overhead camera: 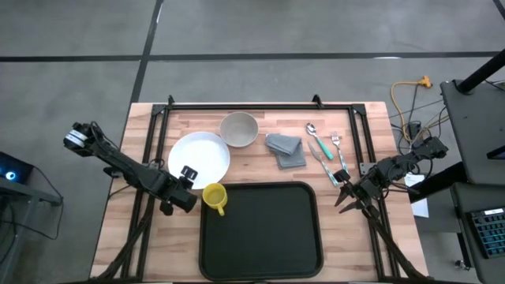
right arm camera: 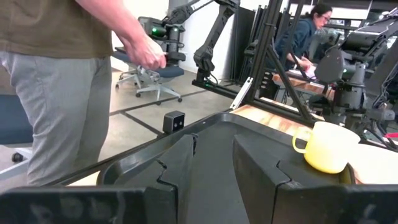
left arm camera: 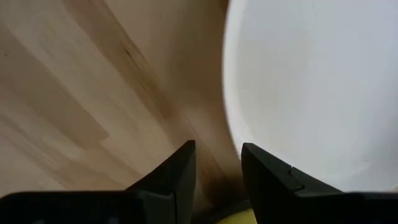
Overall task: Set up tray
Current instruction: Put the white plate under the yellow mug on the black serving tray
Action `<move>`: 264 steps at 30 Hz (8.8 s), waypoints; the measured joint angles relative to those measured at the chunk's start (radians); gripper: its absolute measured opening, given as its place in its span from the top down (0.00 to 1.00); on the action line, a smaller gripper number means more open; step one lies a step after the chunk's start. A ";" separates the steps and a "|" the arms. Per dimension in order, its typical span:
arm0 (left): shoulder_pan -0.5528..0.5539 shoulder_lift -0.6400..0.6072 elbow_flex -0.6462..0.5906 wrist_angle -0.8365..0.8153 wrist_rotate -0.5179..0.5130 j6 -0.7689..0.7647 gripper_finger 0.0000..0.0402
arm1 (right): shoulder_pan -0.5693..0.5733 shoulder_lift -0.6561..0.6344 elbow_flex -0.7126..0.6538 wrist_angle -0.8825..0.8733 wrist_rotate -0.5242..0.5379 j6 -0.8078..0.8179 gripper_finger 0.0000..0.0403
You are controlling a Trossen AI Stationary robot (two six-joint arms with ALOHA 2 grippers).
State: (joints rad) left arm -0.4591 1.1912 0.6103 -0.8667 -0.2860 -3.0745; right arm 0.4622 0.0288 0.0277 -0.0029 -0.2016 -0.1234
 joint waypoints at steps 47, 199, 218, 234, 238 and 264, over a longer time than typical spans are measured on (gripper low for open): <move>0.114 -0.020 -0.045 0.114 0.045 0.021 1.00 | 0.000 0.000 0.000 0.000 0.000 0.000 0.75; -0.385 0.604 0.744 0.086 -0.086 0.427 1.00 | 0.000 0.000 0.000 0.000 0.000 0.000 0.75; -0.391 0.644 0.700 0.096 0.003 0.419 1.00 | 0.000 0.000 0.000 0.000 0.000 0.000 0.75; -0.400 0.639 0.692 0.019 0.104 0.388 1.00 | 0.000 0.000 0.000 0.000 0.000 0.000 0.75; -0.401 0.639 0.692 0.017 0.131 0.388 1.00 | 0.000 0.000 0.000 0.000 0.000 0.000 0.75; -0.404 0.639 0.692 -0.015 0.164 0.390 0.96 | 0.000 0.000 0.000 0.000 0.000 0.000 0.75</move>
State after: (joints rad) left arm -0.8635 1.8297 1.3022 -0.8813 -0.1223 -2.6843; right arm 0.4623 0.0288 0.0278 -0.0031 -0.2012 -0.1234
